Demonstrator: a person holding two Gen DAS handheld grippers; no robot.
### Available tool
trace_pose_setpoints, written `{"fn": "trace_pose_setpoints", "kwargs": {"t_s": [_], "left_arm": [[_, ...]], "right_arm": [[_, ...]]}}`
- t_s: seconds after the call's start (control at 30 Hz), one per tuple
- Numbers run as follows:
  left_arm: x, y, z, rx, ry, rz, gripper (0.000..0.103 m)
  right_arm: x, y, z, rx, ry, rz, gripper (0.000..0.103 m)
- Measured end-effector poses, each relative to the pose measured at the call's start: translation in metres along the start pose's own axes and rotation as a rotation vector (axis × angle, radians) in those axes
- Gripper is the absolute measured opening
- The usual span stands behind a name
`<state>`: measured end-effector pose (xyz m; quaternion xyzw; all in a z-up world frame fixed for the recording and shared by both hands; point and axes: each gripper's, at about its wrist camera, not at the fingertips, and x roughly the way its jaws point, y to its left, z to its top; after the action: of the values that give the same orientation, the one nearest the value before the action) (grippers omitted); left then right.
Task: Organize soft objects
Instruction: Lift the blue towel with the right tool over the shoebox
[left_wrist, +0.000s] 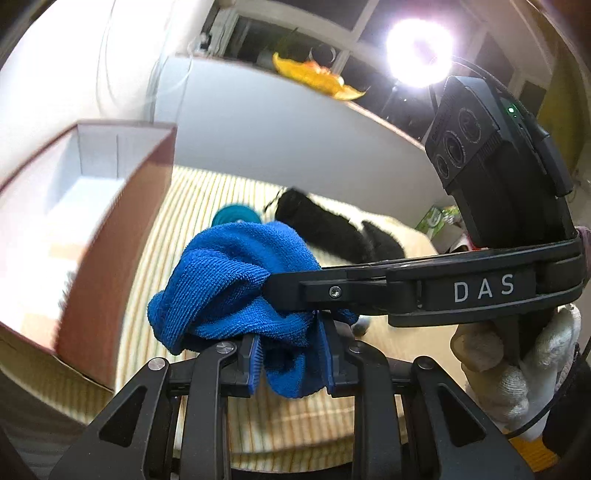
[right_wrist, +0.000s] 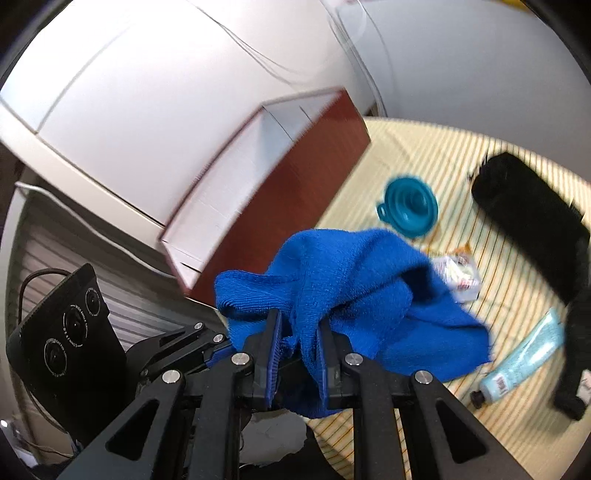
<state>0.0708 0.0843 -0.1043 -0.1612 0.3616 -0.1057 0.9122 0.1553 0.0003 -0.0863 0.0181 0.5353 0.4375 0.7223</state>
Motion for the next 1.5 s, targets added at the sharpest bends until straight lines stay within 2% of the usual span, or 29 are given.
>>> {"fn": "trace_pose_setpoints", "kwargs": {"t_s": [0.37,0.57,0.87,1.17,1.5], "left_arm": [[-0.062,-0.015,0.039,0.067,-0.138,0.008,0.021],[-0.095,-0.008,0.064,0.099,-0.215,0.053,0.021],[-0.120,0.022,0.101,0.099,-0.289,0.147,0.021],[-0.111,0.067,0.122,0.051,-0.289,0.209,0.021],[-0.066,0.107,0.134,-0.001,-0.208,0.238,0.021]], "right_arm": [[-0.055,0.055,0.030,-0.127,-0.131,-0.003,0.016],[-0.064,0.087,0.062,-0.198,-0.188,0.014,0.016],[-0.049,0.126,0.115,-0.276,-0.218,0.048,0.016],[-0.009,0.136,0.153,-0.309,-0.197,0.067,0.016],[0.043,0.116,0.178,-0.285,-0.136,0.050,0.016]]}}
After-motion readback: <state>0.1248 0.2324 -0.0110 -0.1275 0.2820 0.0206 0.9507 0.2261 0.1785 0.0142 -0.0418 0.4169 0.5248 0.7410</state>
